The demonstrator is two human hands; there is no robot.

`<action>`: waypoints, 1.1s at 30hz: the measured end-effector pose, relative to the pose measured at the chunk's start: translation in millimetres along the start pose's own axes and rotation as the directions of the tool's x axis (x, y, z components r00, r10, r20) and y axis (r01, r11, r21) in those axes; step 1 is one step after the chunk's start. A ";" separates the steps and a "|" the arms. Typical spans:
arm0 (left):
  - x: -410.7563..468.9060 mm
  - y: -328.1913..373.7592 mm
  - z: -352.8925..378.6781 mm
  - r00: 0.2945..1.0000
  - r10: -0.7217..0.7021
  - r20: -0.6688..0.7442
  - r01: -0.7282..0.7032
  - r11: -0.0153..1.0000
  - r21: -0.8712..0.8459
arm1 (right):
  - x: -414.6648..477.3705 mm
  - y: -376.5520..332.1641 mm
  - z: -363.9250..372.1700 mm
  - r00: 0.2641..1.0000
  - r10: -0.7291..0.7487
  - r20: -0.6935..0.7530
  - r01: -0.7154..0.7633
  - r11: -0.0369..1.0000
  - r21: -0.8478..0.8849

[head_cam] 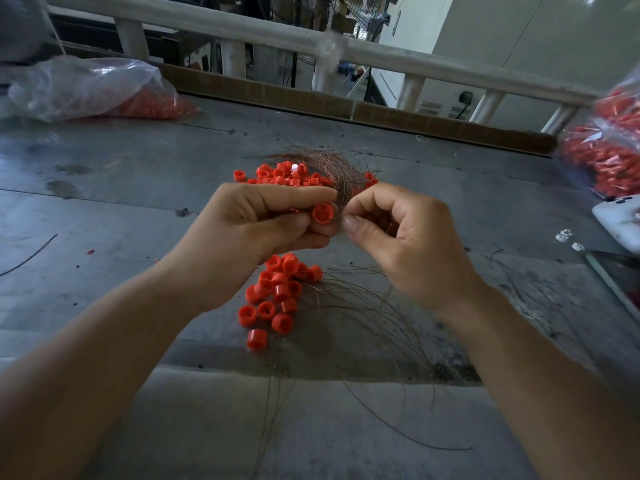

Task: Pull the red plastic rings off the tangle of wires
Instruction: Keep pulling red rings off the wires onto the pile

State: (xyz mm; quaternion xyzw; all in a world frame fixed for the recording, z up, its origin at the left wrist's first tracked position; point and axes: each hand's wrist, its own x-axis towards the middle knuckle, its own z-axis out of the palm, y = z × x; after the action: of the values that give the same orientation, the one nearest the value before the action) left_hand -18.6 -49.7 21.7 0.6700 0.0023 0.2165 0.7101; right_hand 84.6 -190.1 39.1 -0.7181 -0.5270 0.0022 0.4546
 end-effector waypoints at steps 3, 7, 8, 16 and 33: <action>-0.1 -0.2 0.2 1.000 0.014 0.017 -0.014 1.000 0.015 | 0.4 0.0 -0.9 1.000 0.010 0.008 -0.010 1.000 0.002; -0.1 0.3 -0.6 0.999 0.029 0.036 -0.031 0.999 0.039 | 0.5 -0.4 -1.4 1.000 0.014 0.015 -0.014 1.000 0.006; -0.3 0.4 -0.6 0.999 0.028 0.038 -0.029 0.999 0.040 | 0.5 -0.6 -1.5 1.000 0.013 0.015 -0.013 1.000 0.010; -1.0 0.1 -1.9 0.998 0.036 0.043 -0.038 0.998 0.041 | 0.4 -1.1 -0.9 1.000 0.014 0.020 -0.014 1.000 0.012; -0.3 0.4 -3.9 0.997 0.032 0.074 -0.034 0.999 0.018 | 0.7 -2.1 -1.2 0.999 0.026 0.021 -0.027 0.999 0.029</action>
State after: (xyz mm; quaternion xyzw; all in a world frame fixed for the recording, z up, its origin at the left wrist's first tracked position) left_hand -20.2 -46.1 21.6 0.6843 -0.0328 0.2034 0.6995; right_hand 83.9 -190.3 41.5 -0.7183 -0.5219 0.0234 0.4595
